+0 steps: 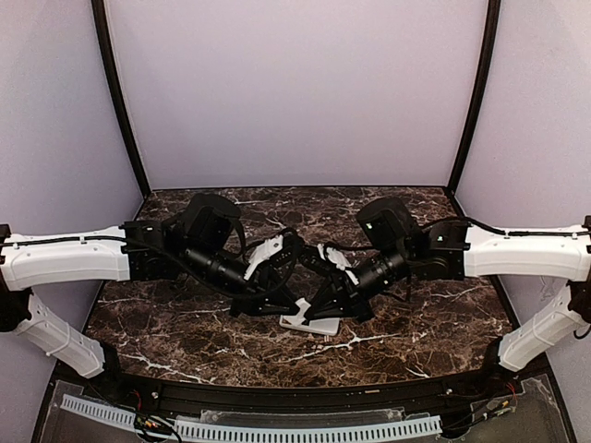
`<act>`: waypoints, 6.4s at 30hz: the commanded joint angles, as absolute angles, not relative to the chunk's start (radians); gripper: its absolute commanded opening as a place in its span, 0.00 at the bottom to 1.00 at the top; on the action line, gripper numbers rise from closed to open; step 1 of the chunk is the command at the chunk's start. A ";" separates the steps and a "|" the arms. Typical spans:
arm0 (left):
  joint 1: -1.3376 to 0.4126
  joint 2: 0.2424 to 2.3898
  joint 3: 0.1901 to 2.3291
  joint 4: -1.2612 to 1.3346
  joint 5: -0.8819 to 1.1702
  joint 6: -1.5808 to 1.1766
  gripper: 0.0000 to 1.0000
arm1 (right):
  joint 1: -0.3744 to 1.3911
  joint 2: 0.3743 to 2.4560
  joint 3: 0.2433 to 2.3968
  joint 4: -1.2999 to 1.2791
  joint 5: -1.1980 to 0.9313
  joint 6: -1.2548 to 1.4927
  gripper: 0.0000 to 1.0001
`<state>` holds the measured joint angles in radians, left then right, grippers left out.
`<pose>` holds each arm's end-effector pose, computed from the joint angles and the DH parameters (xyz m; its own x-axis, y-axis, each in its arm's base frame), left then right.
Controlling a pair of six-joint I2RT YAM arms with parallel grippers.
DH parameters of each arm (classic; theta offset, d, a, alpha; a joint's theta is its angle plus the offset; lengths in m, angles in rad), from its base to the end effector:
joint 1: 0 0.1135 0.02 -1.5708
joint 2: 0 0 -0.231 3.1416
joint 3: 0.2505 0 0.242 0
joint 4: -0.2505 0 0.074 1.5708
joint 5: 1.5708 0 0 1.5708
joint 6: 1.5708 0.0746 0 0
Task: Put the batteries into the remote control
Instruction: Pass from the right arm to the left, then load the battery cover onto the remote control without the battery cover.
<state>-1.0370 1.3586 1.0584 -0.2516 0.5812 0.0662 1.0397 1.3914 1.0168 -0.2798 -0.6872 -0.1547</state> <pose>0.1322 -0.3042 0.2558 -0.2028 0.4518 -0.8688 0.9730 -0.0072 -0.2308 0.1230 0.3028 0.2307 -0.1626 -0.5120 -0.8434 -0.9580 -0.1228 0.2593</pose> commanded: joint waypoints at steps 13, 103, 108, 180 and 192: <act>-1.030 1.386 1.025 -0.206 0.637 0.007 0.01 | 0.990 1.333 0.999 -0.219 -0.671 -0.139 0.44; -0.765 1.876 0.498 1.182 0.638 -1.161 0.00 | 0.951 1.772 0.860 0.003 -0.328 -0.351 0.76; -0.765 1.885 0.507 1.178 0.641 -1.158 0.00 | 0.954 1.778 0.865 0.003 -0.324 -0.351 0.74; -0.764 1.720 0.587 0.600 0.504 -0.828 0.32 | 0.954 1.794 0.885 -0.034 -0.321 -0.343 0.70; -0.798 1.703 0.658 0.433 0.458 -0.712 0.31 | 0.954 1.797 0.891 -0.036 -0.324 -0.341 0.70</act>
